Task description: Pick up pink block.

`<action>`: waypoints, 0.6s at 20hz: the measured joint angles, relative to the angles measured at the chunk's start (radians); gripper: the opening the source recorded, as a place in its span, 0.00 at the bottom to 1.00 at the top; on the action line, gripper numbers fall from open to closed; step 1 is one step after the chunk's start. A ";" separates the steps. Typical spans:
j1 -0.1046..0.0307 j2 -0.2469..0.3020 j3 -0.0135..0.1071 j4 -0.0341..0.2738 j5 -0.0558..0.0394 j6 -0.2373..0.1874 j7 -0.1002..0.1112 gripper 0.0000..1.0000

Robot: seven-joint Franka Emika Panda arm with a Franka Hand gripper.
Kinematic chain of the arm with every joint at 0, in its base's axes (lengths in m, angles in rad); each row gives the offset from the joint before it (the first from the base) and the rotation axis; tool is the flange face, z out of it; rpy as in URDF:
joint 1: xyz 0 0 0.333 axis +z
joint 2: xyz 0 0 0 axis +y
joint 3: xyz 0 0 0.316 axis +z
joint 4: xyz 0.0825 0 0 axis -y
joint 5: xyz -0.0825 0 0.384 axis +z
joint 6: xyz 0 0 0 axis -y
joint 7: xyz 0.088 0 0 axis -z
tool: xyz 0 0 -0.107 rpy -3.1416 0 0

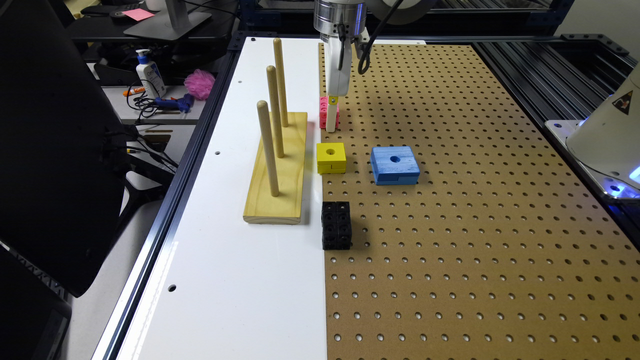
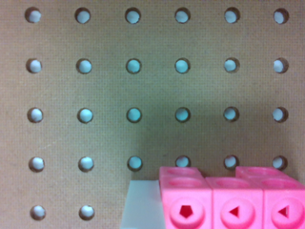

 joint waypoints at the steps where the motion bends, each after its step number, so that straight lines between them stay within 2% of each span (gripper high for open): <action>1: 0.000 0.000 0.000 0.000 0.0000 0.000 0.000 0.00; 3: 0.000 -0.008 0.000 0.000 0.0000 -0.002 0.000 0.00; 8: -0.001 -0.096 0.000 -0.002 0.0000 -0.092 0.000 0.00; 12: -0.001 -0.153 0.000 -0.002 0.0000 -0.148 0.001 0.00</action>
